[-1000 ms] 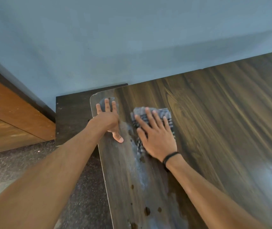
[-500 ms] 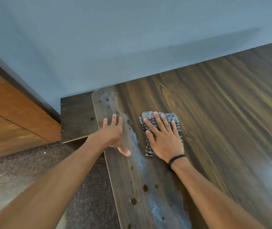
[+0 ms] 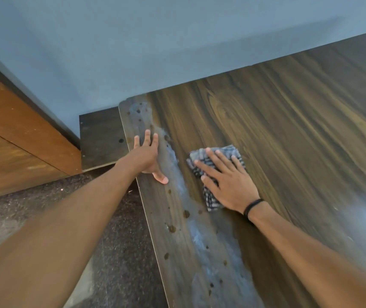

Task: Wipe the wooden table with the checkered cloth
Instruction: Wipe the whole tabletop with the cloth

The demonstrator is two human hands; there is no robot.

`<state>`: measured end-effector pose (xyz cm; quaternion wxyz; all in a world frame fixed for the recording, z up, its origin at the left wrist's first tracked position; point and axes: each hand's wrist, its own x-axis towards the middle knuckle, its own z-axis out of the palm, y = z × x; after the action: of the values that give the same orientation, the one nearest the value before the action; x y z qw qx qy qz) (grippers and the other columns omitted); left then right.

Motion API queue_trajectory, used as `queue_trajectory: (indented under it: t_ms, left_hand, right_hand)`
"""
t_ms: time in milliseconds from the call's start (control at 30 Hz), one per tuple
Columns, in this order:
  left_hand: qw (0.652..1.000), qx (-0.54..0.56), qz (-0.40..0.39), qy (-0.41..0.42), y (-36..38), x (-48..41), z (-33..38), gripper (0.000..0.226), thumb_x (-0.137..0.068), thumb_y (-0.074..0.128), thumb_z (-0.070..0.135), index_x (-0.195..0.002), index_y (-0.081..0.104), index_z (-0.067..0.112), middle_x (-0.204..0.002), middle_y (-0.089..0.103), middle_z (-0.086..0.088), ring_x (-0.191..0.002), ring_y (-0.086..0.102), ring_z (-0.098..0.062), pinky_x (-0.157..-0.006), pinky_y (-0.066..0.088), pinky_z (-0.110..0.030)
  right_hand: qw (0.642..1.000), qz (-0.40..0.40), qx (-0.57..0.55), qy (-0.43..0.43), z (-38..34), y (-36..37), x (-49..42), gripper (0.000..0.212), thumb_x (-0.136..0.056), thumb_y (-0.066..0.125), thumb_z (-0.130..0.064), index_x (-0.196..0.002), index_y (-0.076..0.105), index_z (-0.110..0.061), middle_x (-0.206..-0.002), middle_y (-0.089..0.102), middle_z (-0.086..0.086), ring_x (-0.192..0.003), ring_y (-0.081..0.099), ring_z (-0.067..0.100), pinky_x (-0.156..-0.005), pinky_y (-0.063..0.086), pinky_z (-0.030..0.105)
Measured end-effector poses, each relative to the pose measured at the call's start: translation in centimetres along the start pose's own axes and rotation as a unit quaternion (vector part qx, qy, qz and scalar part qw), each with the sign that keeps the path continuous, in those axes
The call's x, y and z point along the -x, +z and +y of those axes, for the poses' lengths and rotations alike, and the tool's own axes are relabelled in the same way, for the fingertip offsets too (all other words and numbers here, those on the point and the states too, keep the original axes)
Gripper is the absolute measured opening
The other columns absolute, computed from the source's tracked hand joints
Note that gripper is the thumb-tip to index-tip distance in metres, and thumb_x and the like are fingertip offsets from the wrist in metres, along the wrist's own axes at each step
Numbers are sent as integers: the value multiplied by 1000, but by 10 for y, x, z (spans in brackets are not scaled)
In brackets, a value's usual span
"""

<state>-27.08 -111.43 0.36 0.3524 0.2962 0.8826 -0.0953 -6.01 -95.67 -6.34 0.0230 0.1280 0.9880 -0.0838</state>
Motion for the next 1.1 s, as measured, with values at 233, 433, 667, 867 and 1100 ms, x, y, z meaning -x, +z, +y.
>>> queue_trajectory:
  t_ms: [233,433,667,867,1100]
  left_hand:
    - [1000,-6,4,-5,5,-6,-1,157,-53,86,60,-150,-29,17,-157,-34,-5,-145,-23,-41,-118,6,-57]
    - [1000,-12,-13,-20,1,-11,-1,160,-50,87,60,-149,-31,18,-156,-36,-5,-145,-22,-41,-118,7,-58]
    - [999,0,-8,-33,1,-12,-1,160,-50,89,58,-149,-31,21,-156,-36,-2,-146,-22,-39,-118,8,-59]
    - [1000,2,12,-14,21,-7,-2,156,-50,84,66,-152,-26,23,-158,-32,-4,-147,-18,-40,-118,10,-57]
    - [998,49,27,6,35,1,-4,167,-29,80,73,-152,-24,27,-159,-31,2,-146,-21,-37,-117,9,-58]
  right_hand:
    - [999,-4,-10,-33,-23,12,42,55,-106,14,-56,-160,17,-48,-171,2,-8,-158,0,16,-127,0,45]
    - [993,18,-43,105,-48,13,36,56,-107,20,-54,-161,16,-43,-171,0,-4,-158,-2,21,-127,-2,47]
    - [988,21,-49,148,-22,6,35,55,-107,25,-53,-160,17,-45,-171,0,-5,-158,-1,20,-126,-1,48]
    - [998,59,-17,-34,-17,17,80,52,-104,31,-54,-156,34,-46,-170,18,-5,-156,16,19,-125,14,49]
    - [995,65,-32,-69,-49,36,131,51,-105,33,-51,-156,35,-43,-170,18,-4,-156,16,20,-123,19,52]
